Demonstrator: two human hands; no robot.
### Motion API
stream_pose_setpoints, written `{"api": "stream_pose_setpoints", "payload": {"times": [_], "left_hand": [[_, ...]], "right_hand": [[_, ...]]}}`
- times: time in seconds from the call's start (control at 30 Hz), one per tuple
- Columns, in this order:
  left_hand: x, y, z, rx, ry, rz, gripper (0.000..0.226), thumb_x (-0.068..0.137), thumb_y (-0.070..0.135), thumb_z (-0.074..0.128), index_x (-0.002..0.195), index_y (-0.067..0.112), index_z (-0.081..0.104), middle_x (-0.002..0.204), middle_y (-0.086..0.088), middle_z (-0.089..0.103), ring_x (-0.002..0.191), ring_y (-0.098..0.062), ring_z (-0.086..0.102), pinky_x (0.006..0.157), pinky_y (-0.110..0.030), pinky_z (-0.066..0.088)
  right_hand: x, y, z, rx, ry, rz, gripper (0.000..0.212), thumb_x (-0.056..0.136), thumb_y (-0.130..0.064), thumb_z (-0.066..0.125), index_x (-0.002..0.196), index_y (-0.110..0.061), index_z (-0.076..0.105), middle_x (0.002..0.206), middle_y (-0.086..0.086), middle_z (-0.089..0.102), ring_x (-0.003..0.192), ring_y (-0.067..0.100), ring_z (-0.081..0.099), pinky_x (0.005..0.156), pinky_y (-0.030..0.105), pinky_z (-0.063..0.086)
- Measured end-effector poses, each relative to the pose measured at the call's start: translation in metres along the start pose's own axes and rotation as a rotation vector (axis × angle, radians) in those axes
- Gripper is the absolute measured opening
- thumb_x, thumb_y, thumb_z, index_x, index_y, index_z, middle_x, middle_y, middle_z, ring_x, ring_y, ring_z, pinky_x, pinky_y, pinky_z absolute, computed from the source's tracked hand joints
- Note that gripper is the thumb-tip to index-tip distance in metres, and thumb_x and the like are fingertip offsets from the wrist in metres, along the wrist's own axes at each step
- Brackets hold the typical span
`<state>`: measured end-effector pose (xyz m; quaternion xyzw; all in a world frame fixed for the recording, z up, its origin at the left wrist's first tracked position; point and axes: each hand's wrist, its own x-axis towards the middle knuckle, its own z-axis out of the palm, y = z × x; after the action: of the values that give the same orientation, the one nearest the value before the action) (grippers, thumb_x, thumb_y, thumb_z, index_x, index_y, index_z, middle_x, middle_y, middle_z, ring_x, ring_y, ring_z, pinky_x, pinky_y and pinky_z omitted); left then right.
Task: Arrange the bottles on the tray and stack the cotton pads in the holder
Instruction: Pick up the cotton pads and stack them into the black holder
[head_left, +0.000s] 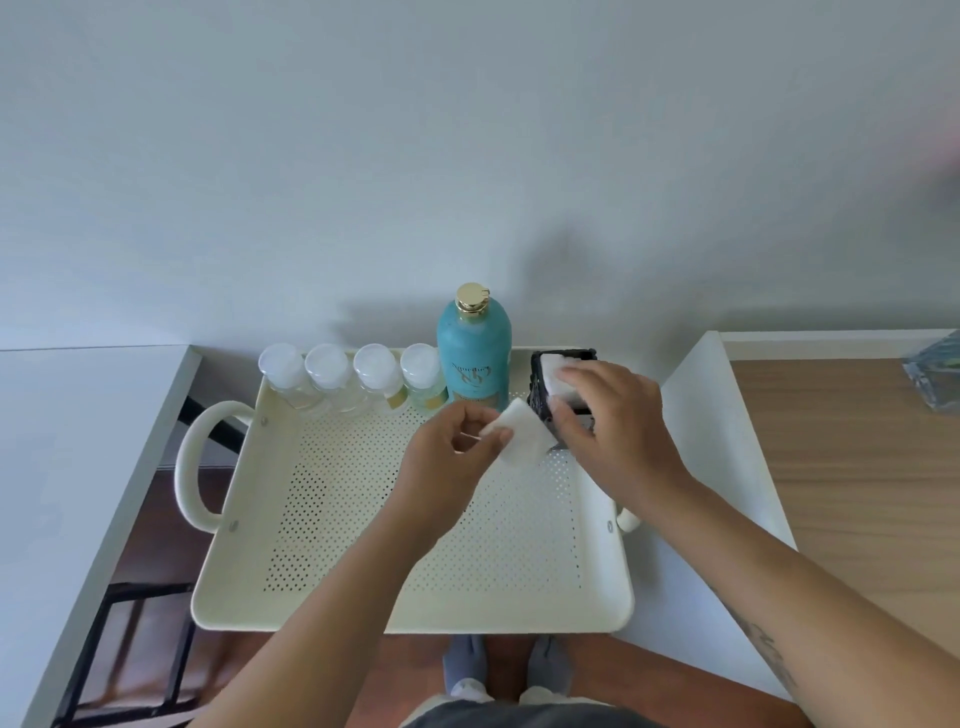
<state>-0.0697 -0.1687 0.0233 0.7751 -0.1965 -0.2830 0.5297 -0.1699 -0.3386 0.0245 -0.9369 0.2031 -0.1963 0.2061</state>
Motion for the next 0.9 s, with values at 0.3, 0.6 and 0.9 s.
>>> {"api": "stream_pose_setpoints", "payload": {"times": [0.3,0.6,0.9], "left_hand": [[0.022,0.026,0.001,-0.009,-0.133,0.12,0.006,0.084,0.034,0.073,0.088,0.034,0.069,0.08,0.003,0.072,0.07,-0.006,0.064,0.066,-0.017,0.052],[0.034,0.01,0.011,0.114,-0.066,0.083,0.025,0.084,0.039,0.072,0.105,0.028,0.063,0.098,0.014,0.068,0.066,0.004,0.056,0.064,-0.013,0.047],[0.031,-0.013,0.044,0.169,-0.08,0.095,0.063,0.084,0.033,0.073,0.139,0.022,0.044,0.119,0.015,0.05,0.104,-0.007,0.056,0.086,-0.021,0.048]], "right_hand": [[0.001,-0.019,-0.021,0.732,-0.141,0.317,0.02,0.09,-0.028,0.067,0.109,-0.023,0.067,0.089,-0.007,0.067,0.074,0.002,0.063,0.053,0.015,0.052],[0.016,0.005,-0.017,0.594,0.064,0.532,0.008,0.09,-0.032,0.065,0.09,-0.024,0.065,0.082,-0.007,0.068,0.074,0.006,0.061,0.062,0.018,0.042],[0.034,0.008,0.008,0.465,0.109,0.578,0.012,0.09,-0.03,0.063,0.095,-0.018,0.062,0.087,-0.013,0.061,0.086,0.014,0.059,0.062,0.019,0.038]]}}
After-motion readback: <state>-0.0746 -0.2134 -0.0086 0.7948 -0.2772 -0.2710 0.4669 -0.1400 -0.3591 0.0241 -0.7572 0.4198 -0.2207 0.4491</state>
